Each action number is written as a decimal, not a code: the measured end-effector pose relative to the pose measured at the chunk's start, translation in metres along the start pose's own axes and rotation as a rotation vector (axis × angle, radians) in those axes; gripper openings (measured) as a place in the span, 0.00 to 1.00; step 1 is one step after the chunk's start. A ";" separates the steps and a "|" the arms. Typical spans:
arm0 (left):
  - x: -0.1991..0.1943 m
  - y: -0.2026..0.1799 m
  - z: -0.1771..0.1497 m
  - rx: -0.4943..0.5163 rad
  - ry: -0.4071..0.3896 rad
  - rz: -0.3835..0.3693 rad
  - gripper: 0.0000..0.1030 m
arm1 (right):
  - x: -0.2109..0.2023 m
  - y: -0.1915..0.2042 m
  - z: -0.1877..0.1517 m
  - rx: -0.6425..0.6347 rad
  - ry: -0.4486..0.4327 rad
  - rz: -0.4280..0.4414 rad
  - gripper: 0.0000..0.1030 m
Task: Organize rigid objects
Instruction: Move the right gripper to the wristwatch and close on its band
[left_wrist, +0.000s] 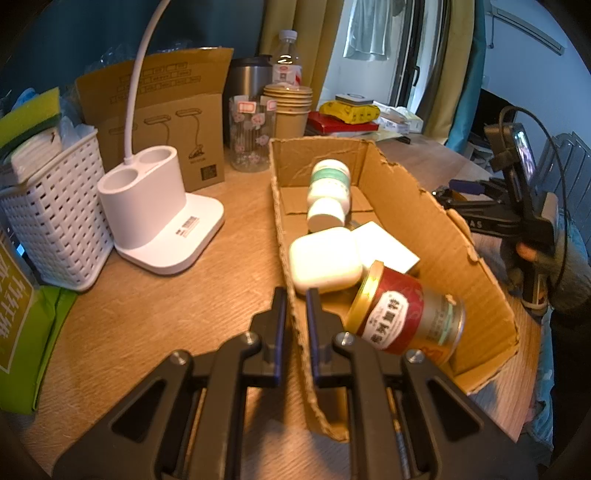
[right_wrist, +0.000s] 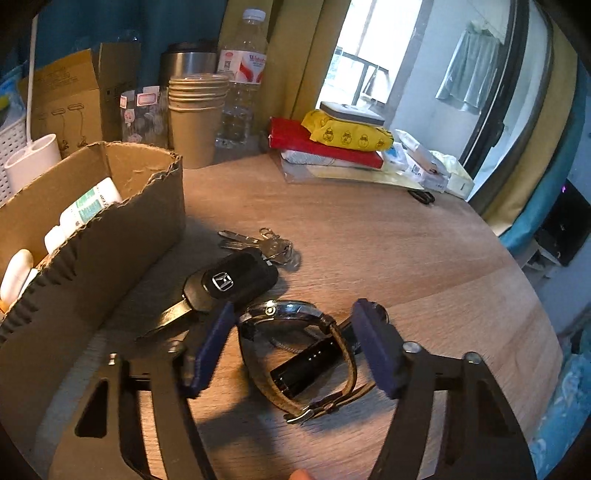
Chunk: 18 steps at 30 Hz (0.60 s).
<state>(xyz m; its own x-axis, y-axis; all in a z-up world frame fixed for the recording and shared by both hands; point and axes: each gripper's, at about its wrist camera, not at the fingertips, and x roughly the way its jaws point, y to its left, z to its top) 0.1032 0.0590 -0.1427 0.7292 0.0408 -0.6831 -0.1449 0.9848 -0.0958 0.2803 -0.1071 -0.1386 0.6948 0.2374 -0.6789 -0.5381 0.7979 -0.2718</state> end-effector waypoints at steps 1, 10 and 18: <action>0.000 0.000 0.000 0.000 0.000 0.000 0.11 | 0.000 0.000 0.000 0.000 0.002 0.000 0.66; 0.000 -0.001 0.000 0.000 0.000 -0.001 0.11 | 0.001 0.006 0.001 -0.033 0.008 -0.018 0.59; 0.000 -0.001 0.000 -0.002 0.000 -0.001 0.11 | 0.000 0.011 0.000 -0.064 0.004 -0.025 0.58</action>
<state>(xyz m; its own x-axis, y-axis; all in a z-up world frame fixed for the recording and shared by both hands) 0.1032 0.0581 -0.1430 0.7293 0.0394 -0.6830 -0.1450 0.9846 -0.0980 0.2748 -0.0983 -0.1416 0.7067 0.2157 -0.6738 -0.5502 0.7662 -0.3318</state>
